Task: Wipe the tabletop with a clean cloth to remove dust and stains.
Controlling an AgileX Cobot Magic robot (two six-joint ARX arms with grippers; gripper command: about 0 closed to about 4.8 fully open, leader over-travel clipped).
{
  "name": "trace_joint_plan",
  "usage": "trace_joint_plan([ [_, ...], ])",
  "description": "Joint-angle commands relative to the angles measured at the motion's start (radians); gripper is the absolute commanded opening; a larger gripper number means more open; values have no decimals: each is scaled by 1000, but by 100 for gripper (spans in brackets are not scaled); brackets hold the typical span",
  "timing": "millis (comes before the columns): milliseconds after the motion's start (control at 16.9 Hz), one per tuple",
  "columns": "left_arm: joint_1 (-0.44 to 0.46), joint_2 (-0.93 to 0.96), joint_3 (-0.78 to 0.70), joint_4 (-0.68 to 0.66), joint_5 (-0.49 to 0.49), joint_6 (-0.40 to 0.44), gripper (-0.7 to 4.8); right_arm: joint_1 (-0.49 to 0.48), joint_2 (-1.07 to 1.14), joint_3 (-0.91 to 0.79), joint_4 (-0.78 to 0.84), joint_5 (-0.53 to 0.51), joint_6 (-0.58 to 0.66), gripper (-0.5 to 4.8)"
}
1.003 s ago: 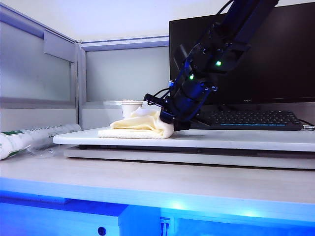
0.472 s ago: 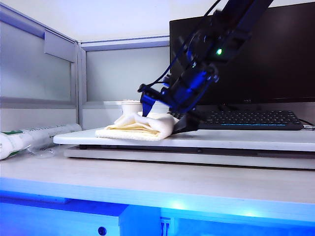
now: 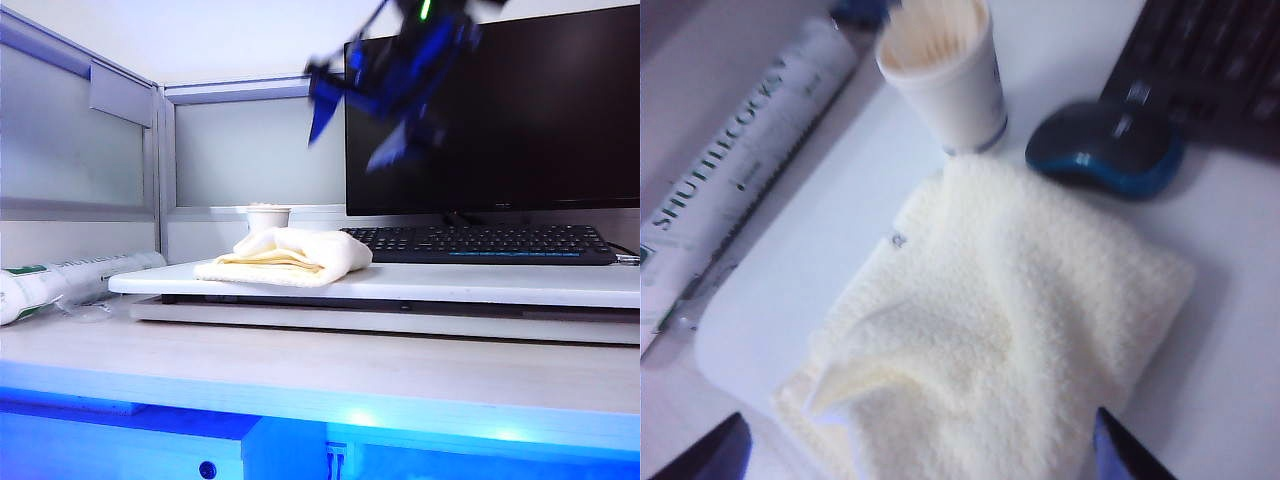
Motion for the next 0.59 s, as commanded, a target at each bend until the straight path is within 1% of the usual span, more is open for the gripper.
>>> trace_joint_plan([
  [59, 0, 0, 1, -23, 12, -3, -6, -28, -99, -1, -76, 16, -58, 438],
  [177, 0, 0, 1, -23, 12, -3, -6, -58, -163, -2, -132, 24, -98, 422],
  [354, 0, 0, 1, -23, 12, -3, -6, -135, -259, -21, -199, 24, -147, 421],
  [590, 0, 0, 1, -23, 11, -3, -6, -262, -420, -117, -227, 21, -174, 415],
])
